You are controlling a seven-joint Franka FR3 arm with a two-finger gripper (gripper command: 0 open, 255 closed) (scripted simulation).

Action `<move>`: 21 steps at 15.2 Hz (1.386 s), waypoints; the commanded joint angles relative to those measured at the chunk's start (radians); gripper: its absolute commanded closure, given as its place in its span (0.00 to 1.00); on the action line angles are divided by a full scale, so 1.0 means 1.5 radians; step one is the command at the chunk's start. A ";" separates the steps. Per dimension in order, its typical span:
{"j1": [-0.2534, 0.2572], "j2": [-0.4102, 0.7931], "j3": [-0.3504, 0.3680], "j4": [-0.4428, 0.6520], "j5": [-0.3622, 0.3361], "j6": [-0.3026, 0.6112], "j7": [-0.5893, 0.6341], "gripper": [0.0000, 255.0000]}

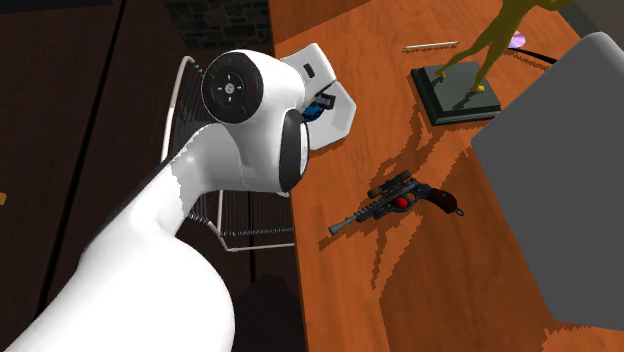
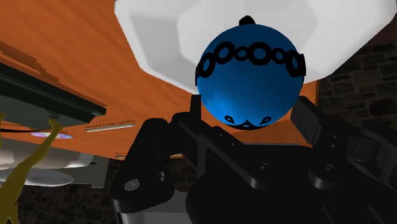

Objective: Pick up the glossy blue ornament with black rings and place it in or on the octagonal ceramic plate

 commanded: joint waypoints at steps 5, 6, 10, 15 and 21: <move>0.012 0.027 -0.015 -0.018 -0.039 0.045 0.038 1.00; 0.014 0.032 -0.019 -0.022 -0.045 0.053 0.044 1.00; 0.024 0.039 -0.030 -0.028 -0.054 0.067 0.052 1.00; 0.030 0.039 -0.036 -0.028 -0.050 0.067 0.049 1.00; 0.039 0.039 -0.046 -0.028 -0.044 0.068 0.045 0.00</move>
